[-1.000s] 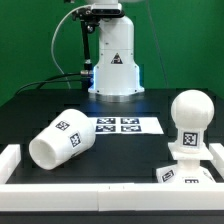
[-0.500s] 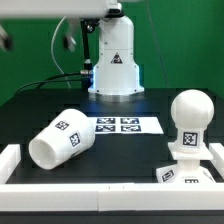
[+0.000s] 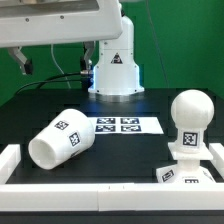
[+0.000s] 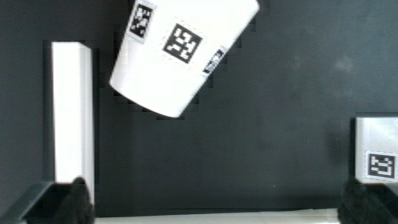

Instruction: Assemble lamp

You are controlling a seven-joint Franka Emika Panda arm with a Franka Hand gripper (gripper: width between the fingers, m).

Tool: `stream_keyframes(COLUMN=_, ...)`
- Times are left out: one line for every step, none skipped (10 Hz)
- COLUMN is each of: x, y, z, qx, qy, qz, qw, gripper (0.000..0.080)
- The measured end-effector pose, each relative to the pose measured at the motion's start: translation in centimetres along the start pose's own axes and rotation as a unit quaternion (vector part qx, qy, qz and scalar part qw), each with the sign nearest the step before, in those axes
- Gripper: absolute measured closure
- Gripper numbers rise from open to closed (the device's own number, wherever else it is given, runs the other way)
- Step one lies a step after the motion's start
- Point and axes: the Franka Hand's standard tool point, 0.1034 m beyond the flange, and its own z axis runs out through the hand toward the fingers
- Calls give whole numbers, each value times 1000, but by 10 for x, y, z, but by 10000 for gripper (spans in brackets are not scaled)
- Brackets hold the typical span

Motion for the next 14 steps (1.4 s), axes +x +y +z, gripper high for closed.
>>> stream_keyframes(x=0, y=0, z=0, qx=0, qy=0, qz=0, qw=1000, gripper=101)
stream_keyframes(x=-1, y=2, z=6, qx=6, qy=-5, qz=19, qw=1000, gripper=101)
stream_keyframes(x=-5, y=10, z=25, qx=16, qy=-28, qz=56, qw=998, gripper=101)
stream_keyframes(x=-5, y=10, z=38, qx=30, qy=-53, qz=83, qw=995, gripper=101)
stream_keyframes(x=-2, y=5, z=43, qx=43, qy=-72, qz=104, qw=991, gripper=101)
stream_keyframes(x=-2, y=0, z=43, qx=77, qy=-104, qz=128, qw=983, gripper=101)
stream_keyframes(x=2, y=4, z=40, qx=76, qy=-112, qz=129, qw=982, gripper=101)
stream_keyframes(x=2, y=5, z=41, qx=77, qy=-114, qz=129, qw=982, gripper=101)
stream_keyframes(x=2, y=6, z=42, qx=76, qy=-112, qz=130, qw=982, gripper=101)
stream_keyframes(x=-5, y=5, z=43, qx=80, qy=-134, qz=133, qw=979, gripper=101)
stream_keyframes(x=-13, y=8, z=45, qx=81, qy=-183, qz=151, qw=968, gripper=101)
stream_keyframes(x=-10, y=9, z=46, qx=76, qy=-219, qz=181, qw=956, gripper=101)
stream_keyframes(x=-7, y=7, z=45, qx=70, qy=-243, qz=216, qw=943, gripper=101)
stream_keyframes(x=-3, y=7, z=42, qx=62, qy=-255, qz=250, qw=932, gripper=101)
